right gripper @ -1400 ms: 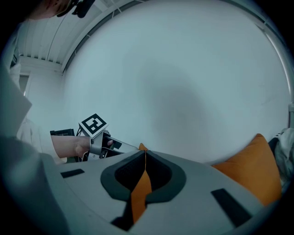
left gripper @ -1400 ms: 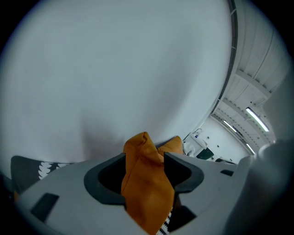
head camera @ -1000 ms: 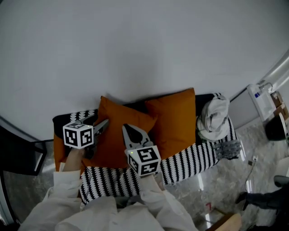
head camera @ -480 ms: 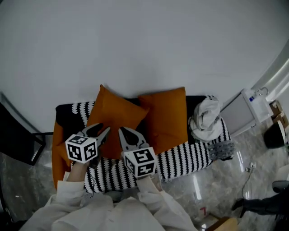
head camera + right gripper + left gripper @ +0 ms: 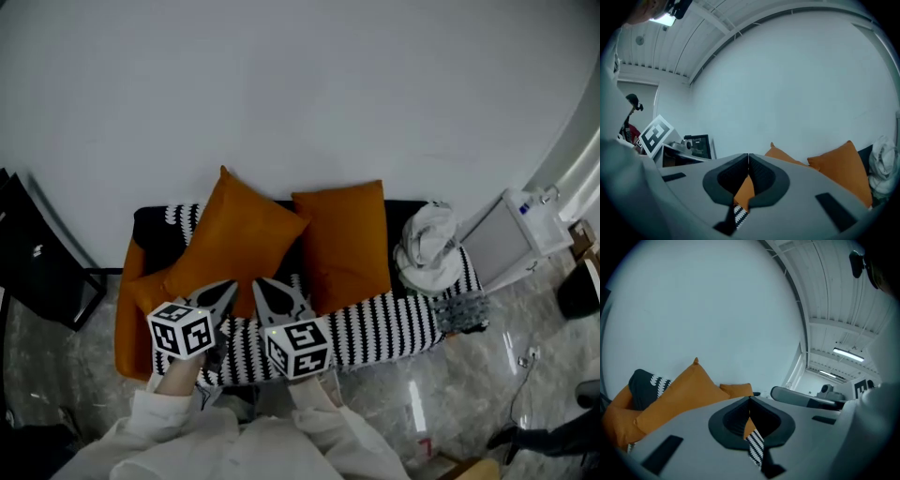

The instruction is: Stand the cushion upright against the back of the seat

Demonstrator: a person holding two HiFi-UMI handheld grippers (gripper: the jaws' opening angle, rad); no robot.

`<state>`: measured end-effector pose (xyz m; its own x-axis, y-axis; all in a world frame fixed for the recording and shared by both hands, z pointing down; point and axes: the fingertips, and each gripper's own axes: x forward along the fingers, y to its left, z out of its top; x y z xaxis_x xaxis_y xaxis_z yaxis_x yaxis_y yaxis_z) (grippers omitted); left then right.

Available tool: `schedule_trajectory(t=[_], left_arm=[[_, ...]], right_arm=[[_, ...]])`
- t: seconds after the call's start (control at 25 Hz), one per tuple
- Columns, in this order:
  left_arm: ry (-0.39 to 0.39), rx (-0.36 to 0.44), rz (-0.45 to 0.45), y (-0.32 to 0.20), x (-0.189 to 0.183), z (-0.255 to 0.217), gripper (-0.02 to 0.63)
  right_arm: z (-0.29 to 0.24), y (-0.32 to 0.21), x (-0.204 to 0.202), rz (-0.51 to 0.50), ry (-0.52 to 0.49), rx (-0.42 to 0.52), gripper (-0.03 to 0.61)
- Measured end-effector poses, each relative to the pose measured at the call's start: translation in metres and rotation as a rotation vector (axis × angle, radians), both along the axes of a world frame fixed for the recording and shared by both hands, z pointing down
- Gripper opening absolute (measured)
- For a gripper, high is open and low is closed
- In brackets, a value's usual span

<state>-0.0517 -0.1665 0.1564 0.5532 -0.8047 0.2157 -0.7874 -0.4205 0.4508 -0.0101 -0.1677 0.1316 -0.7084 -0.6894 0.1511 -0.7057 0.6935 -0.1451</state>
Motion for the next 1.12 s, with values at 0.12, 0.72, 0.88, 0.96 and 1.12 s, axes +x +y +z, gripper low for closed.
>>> schedule_trajectory(t=[0.12,0.72,0.88,0.96,1.12], left_arm=[[0.015,0.026,0.014,0.027,0.014,-0.002,0.008],[-0.051,-0.012,0.022,0.077,0.014,-0.003,0.008],[-0.064,-0.011,0.037,0.086,0.01,0.0,0.008],[-0.068,-0.003,0.044,0.088,0.008,0.001,0.008],[-0.092,0.03,0.045,0.095,0.008,-0.005,0.008]], right_arm=[[0.005,0.023,0.005,-0.006,-0.011,-0.001,0.014],[0.014,0.059,0.027,0.069,-0.054,-0.07,0.014],[0.013,0.068,0.019,0.069,-0.05,-0.07,0.014],[0.012,0.071,0.014,0.068,-0.044,-0.065,0.013],[0.011,0.078,0.012,0.079,-0.012,-0.051,0.012]])
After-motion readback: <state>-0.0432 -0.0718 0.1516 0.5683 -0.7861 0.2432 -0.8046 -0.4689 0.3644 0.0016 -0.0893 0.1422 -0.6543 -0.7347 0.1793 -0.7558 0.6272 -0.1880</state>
